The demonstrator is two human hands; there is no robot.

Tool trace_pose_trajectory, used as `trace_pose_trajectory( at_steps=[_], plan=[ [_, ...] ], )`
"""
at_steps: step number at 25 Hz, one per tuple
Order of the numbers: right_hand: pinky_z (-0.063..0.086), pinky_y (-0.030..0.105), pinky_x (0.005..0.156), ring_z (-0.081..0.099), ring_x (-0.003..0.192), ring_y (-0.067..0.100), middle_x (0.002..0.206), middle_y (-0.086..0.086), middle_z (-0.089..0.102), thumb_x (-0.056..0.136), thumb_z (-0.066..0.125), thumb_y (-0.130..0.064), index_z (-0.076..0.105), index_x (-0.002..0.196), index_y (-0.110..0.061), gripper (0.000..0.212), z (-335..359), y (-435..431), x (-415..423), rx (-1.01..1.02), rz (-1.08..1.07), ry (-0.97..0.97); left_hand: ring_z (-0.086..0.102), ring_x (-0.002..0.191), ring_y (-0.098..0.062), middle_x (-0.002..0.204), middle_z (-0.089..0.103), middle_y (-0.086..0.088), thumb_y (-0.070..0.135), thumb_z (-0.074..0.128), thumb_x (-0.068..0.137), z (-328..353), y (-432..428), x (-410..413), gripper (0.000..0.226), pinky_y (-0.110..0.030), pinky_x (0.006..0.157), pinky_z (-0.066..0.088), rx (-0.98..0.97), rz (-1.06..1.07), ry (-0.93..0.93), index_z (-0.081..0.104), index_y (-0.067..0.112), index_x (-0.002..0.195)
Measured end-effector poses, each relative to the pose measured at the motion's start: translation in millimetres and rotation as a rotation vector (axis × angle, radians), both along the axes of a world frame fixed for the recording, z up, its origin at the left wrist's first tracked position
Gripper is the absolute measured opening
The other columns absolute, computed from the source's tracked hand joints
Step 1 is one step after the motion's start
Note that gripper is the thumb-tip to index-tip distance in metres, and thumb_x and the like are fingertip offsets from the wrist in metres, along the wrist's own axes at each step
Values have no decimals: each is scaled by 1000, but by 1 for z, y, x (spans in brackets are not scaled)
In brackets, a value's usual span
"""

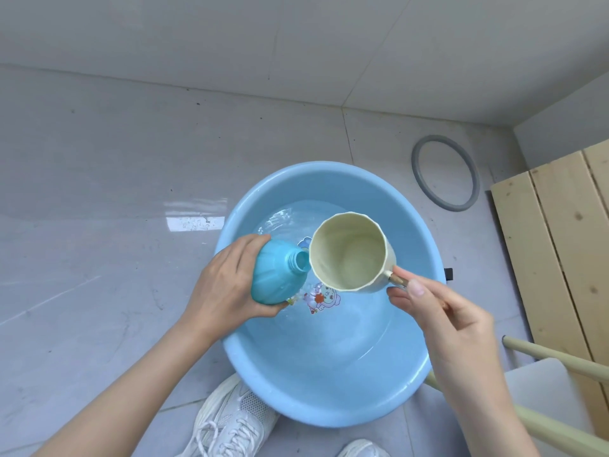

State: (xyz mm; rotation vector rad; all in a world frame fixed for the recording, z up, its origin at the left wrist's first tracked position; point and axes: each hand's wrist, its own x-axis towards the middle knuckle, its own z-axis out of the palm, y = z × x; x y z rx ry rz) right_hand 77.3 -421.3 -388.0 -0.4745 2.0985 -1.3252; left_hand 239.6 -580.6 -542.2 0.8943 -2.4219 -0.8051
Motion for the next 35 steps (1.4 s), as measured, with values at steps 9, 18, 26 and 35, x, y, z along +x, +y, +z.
trace_pose_trajectory(
  at_steps=[9,18,26,35],
  plan=[
    [49,12,76,68,96,19,102,8,72,74,65,-20,75,92,-11,23,1,-7,5,-63,27,75,48,107,-18,119,60,-11,46,88,45,-1,-1,0,98,-25,91,36,10,-4,2,52,3,125],
    [47,13,78,66,89,5,104,13,68,77,69,-21,74,95,-12,21,2,-9,7,-75,117,208,53,108,-21,121,60,-11,48,87,48,-3,0,0,97,-25,91,37,11,-13,-3,51,4,126],
    [48,13,79,66,92,7,104,7,69,76,69,-48,76,94,-25,31,-2,-9,7,-91,144,293,49,109,-18,120,60,-11,60,67,57,-2,-1,-1,91,-25,92,36,-4,-9,11,48,5,127],
    [48,14,80,66,93,7,105,8,68,76,68,-51,74,96,-24,35,-1,-9,7,-86,155,330,48,108,-18,120,61,-12,47,89,45,-2,-1,-1,99,-26,90,36,-19,-6,21,49,5,125]
  ],
)
